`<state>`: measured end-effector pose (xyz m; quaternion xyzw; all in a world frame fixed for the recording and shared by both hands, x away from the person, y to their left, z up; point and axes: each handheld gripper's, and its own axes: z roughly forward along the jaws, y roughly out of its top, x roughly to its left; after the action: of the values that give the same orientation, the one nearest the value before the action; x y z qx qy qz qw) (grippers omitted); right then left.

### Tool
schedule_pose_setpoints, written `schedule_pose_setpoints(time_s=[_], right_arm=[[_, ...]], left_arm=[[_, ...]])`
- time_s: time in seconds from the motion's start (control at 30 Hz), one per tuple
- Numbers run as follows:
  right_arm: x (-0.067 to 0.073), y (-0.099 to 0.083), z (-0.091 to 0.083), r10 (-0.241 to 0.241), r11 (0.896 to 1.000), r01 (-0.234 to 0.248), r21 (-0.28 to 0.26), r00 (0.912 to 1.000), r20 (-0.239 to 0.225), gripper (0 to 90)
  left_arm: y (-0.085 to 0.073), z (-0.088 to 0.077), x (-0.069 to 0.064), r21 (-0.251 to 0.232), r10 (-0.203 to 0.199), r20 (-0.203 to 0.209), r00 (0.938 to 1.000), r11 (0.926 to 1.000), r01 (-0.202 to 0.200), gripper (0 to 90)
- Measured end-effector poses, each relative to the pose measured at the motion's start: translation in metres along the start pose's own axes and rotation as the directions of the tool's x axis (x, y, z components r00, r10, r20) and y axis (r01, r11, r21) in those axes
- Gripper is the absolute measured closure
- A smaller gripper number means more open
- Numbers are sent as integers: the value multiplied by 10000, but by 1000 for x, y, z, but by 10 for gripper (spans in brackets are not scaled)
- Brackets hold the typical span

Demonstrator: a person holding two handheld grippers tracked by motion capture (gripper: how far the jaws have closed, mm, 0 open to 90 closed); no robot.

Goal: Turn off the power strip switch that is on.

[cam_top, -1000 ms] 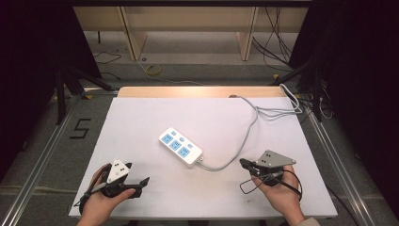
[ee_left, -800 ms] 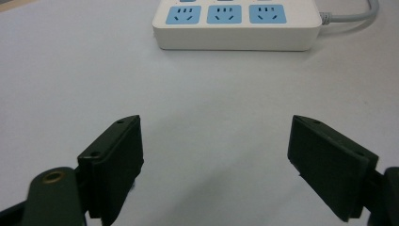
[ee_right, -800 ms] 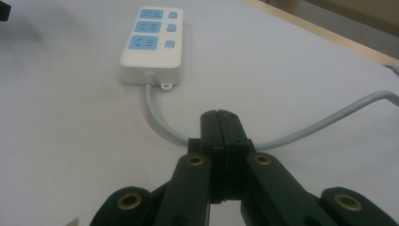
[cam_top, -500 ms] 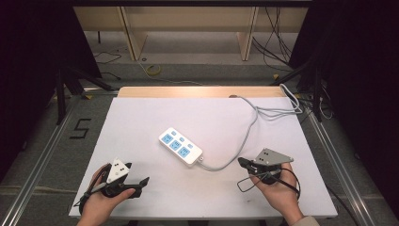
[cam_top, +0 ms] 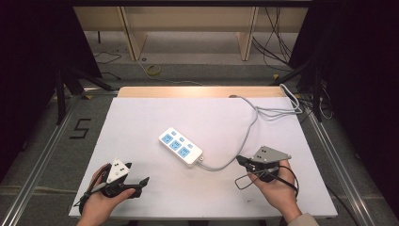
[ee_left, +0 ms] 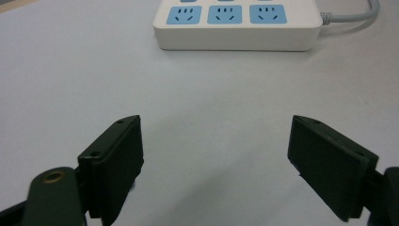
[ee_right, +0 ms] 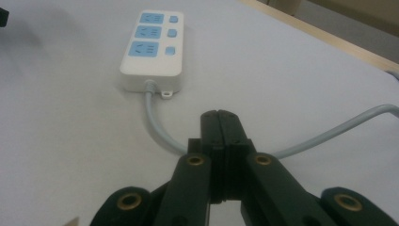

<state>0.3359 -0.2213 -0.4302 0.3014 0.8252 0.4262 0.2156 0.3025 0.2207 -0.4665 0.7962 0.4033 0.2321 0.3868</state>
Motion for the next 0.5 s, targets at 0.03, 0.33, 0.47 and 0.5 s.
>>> schedule_pose_setpoints(time_s=[0.03,0.33,0.47,0.5], right_arm=[[0,1,0,33,10000,-33,9,10000,21,900],[-1,4,0,62,10000,-62,70,10000,25,900],[0,6,0,40,10000,-40,38,10000,39,900],[-1,6,1,11,10000,-12,52,10000,55,900]], left_arm=[[0,0,0,2,24,1,10000,10000,-24,187],[0,0,0,8,2,-1,10000,10000,-2,187],[0,0,0,-3,-31,-1,10000,10000,31,187],[0,0,0,1,-25,-4,10000,10000,25,187]])
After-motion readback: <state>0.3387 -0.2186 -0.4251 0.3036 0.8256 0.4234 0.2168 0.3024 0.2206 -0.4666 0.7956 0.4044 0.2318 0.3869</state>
